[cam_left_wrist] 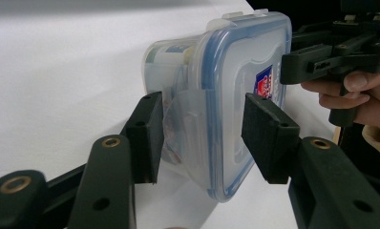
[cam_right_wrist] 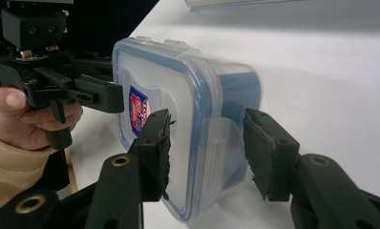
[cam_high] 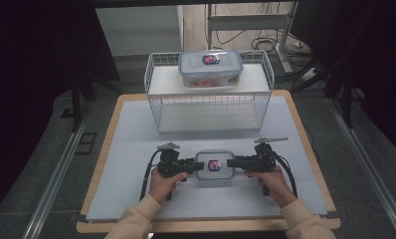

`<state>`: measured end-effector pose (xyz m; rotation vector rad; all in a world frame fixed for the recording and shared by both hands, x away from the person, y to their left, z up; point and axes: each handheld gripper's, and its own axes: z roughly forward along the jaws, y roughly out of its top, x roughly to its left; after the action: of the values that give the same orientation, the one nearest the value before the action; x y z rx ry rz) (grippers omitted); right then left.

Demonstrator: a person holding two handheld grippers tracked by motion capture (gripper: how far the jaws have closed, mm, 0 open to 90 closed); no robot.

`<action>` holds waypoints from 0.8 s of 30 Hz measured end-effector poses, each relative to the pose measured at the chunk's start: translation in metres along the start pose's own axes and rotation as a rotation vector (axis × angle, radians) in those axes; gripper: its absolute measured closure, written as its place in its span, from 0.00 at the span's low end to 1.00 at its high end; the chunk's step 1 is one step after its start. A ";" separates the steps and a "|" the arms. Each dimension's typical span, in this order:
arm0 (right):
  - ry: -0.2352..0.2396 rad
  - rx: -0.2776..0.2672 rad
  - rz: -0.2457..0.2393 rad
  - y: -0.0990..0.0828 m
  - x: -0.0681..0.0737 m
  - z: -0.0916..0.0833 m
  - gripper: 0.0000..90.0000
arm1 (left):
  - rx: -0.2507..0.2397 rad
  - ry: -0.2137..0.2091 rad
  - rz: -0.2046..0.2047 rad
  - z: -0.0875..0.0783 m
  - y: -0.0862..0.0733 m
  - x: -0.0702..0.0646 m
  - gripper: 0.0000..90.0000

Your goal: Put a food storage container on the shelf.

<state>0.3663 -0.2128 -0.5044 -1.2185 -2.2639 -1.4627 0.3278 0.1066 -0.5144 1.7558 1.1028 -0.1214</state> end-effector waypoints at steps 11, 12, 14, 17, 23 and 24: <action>-0.003 -0.034 -0.029 0.009 0.005 -0.006 0.60 | -0.022 0.002 0.020 -0.005 0.011 -0.006 0.57; -0.002 -0.035 -0.029 0.010 0.006 -0.007 0.60 | -0.023 0.004 0.025 -0.005 0.012 -0.006 0.57; 0.001 -0.040 -0.030 0.012 0.006 -0.008 0.60 | -0.028 0.005 0.030 -0.007 0.015 -0.007 0.57; 0.000 -0.041 -0.042 0.016 0.008 -0.009 0.60 | -0.036 0.004 0.030 -0.008 0.017 -0.008 0.57; 0.001 -0.057 -0.059 0.025 0.012 -0.012 0.60 | -0.046 0.010 0.042 -0.014 0.028 -0.012 0.57; 0.003 -0.061 -0.060 0.027 0.013 -0.013 0.60 | -0.049 0.010 0.045 -0.015 0.030 -0.013 0.57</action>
<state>0.3737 -0.2118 -0.4725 -1.1737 -2.2887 -1.5652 0.3360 0.1084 -0.4794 1.7384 1.0644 -0.0575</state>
